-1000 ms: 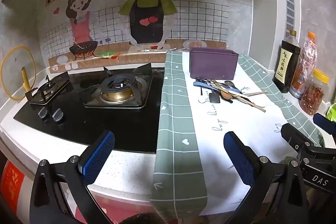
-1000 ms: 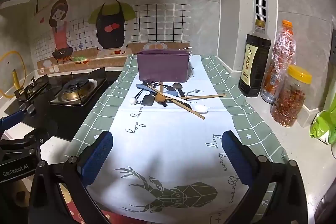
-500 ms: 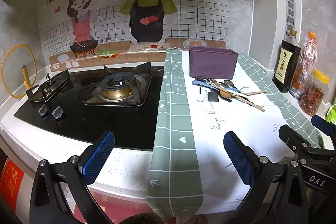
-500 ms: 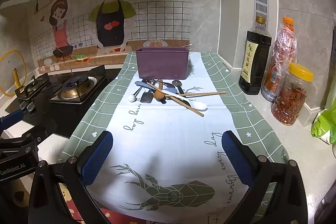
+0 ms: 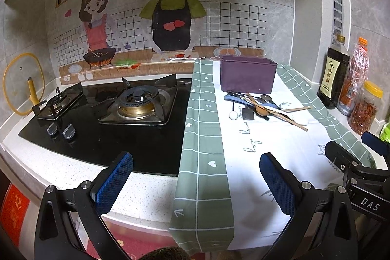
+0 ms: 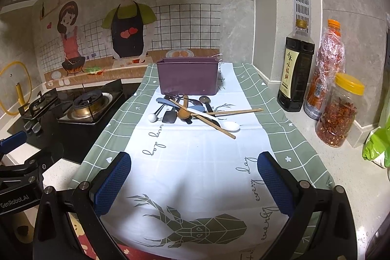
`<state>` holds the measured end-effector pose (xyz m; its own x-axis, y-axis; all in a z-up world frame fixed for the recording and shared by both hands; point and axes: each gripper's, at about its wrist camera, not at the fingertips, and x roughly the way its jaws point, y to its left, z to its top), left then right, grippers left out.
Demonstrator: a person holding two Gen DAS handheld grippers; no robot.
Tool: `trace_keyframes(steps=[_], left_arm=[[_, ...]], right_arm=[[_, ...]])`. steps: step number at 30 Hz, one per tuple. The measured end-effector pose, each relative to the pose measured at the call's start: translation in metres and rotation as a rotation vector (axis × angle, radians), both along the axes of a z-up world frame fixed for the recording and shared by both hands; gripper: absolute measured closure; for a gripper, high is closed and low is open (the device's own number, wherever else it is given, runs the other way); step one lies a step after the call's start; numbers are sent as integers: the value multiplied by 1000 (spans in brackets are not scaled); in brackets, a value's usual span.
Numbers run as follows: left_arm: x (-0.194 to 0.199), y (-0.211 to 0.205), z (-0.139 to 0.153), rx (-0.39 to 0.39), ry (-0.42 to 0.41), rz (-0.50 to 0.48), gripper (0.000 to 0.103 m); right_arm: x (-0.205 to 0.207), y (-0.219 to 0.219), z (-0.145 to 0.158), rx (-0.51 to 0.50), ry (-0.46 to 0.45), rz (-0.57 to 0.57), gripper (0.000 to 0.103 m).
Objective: Organize utensils
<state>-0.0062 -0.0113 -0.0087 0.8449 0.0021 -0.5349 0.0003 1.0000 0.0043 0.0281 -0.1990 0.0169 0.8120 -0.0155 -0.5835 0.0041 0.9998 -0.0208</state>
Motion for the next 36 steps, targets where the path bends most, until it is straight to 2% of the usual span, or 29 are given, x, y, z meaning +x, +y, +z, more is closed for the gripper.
trace_keyframes(steps=[17, 18, 36], left_arm=[[-8, 1, 3, -3, 10, -10, 0], [8, 1, 3, -2, 16, -11, 0], [9, -4, 0, 0, 19, -18, 0]], right_arm=[[1, 1, -2, -3, 7, -5, 0], [1, 1, -2, -3, 7, -6, 0], [-1, -4, -1, -1, 5, -12, 0]])
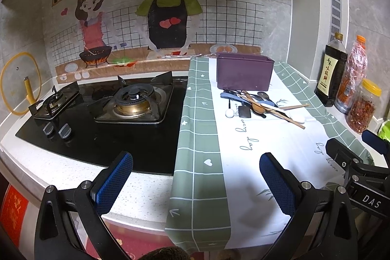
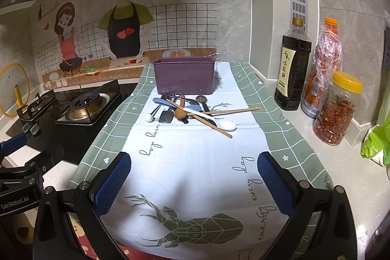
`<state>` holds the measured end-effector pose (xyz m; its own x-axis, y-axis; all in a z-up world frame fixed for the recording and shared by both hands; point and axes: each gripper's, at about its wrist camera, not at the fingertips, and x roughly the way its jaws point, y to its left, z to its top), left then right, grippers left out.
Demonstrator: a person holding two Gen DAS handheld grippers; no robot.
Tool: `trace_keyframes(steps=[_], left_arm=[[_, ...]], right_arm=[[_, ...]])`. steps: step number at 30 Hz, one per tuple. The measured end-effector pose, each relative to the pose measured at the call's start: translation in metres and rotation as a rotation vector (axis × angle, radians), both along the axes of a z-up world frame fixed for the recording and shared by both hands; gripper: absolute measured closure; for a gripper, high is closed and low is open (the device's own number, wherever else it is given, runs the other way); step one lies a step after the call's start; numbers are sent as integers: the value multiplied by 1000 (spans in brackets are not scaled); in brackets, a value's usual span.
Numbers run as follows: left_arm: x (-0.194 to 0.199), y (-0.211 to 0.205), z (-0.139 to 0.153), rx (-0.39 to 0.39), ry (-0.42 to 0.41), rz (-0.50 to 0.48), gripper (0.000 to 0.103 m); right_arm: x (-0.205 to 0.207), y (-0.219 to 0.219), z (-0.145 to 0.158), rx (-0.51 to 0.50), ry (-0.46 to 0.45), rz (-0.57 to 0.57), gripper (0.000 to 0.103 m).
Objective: Organize utensils
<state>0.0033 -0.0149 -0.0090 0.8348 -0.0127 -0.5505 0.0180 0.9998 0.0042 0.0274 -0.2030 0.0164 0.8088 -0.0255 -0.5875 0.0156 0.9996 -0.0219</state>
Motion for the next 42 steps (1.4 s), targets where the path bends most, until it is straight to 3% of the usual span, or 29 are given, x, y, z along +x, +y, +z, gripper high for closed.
trace_keyframes(steps=[12, 25, 31, 37, 42], left_arm=[[7, -5, -1, 0, 13, 3, 0], [61, -17, 2, 6, 67, -14, 0], [108, -26, 16, -18, 60, -13, 0], [162, -39, 41, -32, 63, -29, 0], [210, -57, 40, -22, 87, -47, 0]], right_arm=[[8, -5, 1, 1, 9, 0, 0], [48, -13, -1, -13, 20, 1, 0], [92, -26, 3, 6, 31, 30, 0], [160, -44, 8, -81, 44, 149, 0], [218, -48, -24, -138, 188, 310, 0]])
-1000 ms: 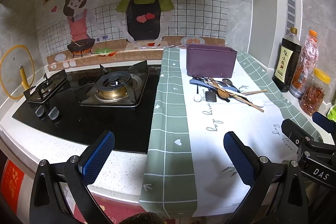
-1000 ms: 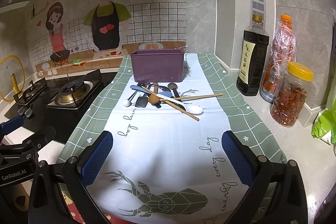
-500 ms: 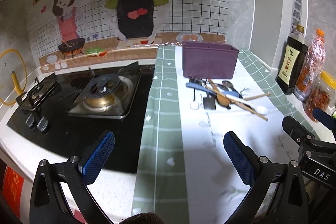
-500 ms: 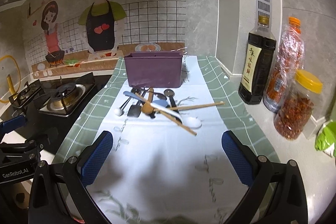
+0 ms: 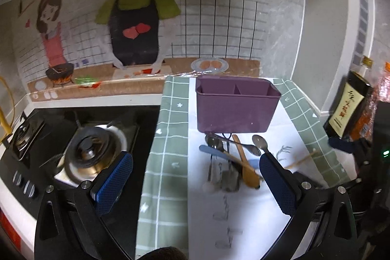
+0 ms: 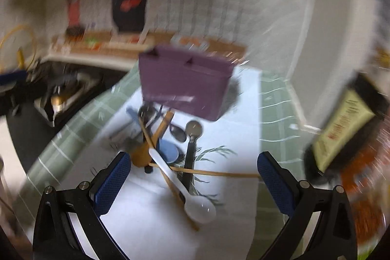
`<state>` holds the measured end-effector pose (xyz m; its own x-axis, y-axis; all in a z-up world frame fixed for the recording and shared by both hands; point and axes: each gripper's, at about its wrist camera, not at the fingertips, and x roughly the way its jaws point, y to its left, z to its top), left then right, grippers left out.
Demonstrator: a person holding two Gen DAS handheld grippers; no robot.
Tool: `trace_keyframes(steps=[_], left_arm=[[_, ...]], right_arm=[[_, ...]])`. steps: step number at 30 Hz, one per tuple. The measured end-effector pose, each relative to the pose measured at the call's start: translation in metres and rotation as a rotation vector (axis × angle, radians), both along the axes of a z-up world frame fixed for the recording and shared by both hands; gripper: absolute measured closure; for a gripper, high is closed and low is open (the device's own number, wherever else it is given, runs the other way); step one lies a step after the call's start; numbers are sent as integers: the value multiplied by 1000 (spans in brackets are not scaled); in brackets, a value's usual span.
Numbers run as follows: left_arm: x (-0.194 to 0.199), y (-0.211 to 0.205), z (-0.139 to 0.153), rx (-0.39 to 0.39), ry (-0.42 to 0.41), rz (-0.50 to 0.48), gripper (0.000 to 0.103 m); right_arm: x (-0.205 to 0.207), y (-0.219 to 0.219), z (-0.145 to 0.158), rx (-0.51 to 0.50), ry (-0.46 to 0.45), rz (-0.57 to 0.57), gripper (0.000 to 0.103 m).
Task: Organize utensils
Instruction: 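Reach into the utensil pile and grasp the metal spoon with the right tool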
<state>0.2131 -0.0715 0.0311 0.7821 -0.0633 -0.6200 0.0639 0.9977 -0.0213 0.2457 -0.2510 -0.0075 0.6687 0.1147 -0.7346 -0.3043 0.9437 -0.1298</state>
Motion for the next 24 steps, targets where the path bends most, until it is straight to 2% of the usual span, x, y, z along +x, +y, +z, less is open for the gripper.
trace_keyframes(steps=[2, 4, 7, 12, 17, 18, 19, 20, 21, 24], left_arm=[[14, -1, -11, -16, 47, 5, 0], [23, 3, -27, -54, 104, 14, 0], [14, 8, -49, -66, 128, 53, 0], [3, 17, -77, -128, 227, 72, 0], [-2, 11, -84, -104, 259, 2, 0], [-1, 12, -83, -105, 258, -5, 0], [2, 13, -83, -111, 255, -9, 0], [6, 14, -83, -115, 254, -15, 0], [12, 14, -82, -120, 256, -26, 0], [35, 9, -82, -120, 275, -78, 0]], right_arm=[[22, -2, -17, 12, 72, 33, 1], [38, -3, -31, 32, 122, 40, 14], [61, -7, -46, 52, 170, 19, 30], [110, -5, -71, 80, 242, -66, 37], [132, 0, -86, 71, 272, -124, 40], [132, 0, -86, 73, 280, -125, 50], [131, 0, -86, 70, 293, -123, 65], [129, -1, -89, 74, 321, -116, 73], [125, -1, -87, 66, 316, -117, 79], [111, -11, -82, 96, 340, -115, 79]])
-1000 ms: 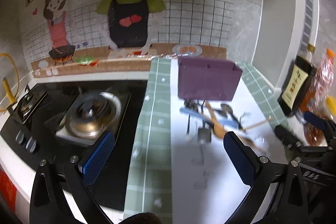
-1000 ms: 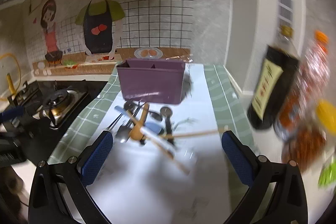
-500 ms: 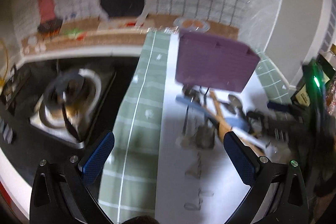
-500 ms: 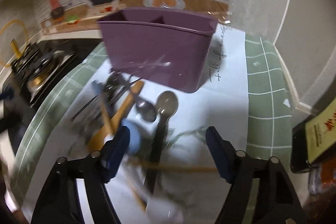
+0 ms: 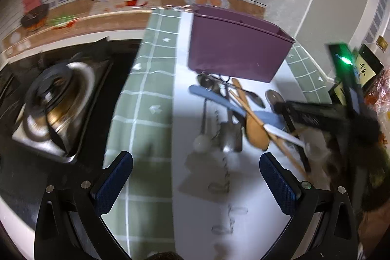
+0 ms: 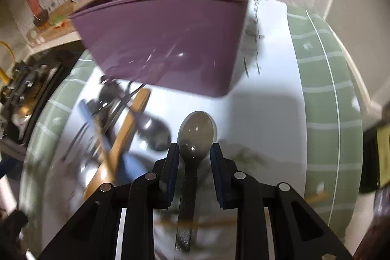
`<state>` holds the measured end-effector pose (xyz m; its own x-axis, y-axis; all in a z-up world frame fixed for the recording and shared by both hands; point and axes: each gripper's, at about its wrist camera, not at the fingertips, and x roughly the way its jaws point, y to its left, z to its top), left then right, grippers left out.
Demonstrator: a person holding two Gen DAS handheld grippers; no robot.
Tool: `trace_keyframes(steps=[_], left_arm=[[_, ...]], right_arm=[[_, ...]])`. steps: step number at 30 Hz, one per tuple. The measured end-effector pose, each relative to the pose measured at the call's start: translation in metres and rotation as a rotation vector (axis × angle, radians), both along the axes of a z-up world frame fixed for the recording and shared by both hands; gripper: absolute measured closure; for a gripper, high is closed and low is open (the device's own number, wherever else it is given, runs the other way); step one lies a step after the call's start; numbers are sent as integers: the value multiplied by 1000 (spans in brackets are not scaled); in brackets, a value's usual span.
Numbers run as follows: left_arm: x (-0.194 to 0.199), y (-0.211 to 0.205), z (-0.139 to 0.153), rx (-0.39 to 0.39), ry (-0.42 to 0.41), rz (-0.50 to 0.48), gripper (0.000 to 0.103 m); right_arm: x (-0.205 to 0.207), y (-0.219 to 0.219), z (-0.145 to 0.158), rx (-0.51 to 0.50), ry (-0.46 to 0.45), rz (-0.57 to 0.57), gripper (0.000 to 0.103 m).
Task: Organize utensils
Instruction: 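Reach into the utensil pile and grasp the metal spoon with the right tool, then grasp the wooden spoon with the left tool while the right tool holds the metal spoon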
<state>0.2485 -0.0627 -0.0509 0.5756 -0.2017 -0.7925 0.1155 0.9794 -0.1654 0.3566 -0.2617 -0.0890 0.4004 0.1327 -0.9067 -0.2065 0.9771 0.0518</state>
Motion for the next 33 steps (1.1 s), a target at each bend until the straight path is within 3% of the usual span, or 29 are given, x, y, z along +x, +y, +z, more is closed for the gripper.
trace_keyframes(steps=[6, 15, 16, 18, 21, 25, 27, 30, 33], left_arm=[[54, -27, -6, -1, 77, -95, 0], [96, -72, -6, 10, 73, -165, 2], [100, -75, -7, 9, 81, -176, 5], [108, -81, -11, 32, 105, -189, 28], [110, -88, -22, 37, 157, -252, 31], [101, -98, -25, 155, 94, -281, 37], [97, -98, -24, 186, 75, -285, 61], [91, -90, -23, 160, 98, -288, 75], [80, -75, -25, 137, 106, -275, 79]], right_arm=[[-38, -20, 19, 23, -9, -22, 79], [-60, -41, 30, 64, -32, -94, 79], [-61, -43, 30, 69, -32, -104, 79], [-61, -45, 30, 62, -41, -114, 79], [-60, -44, 29, 46, -56, -132, 79], [-61, -40, 25, 66, -45, -131, 79], [-61, -37, 24, 61, -44, -126, 79], [-61, -34, 23, 66, -37, -122, 79], [-62, -32, 23, 68, -38, -116, 79]])
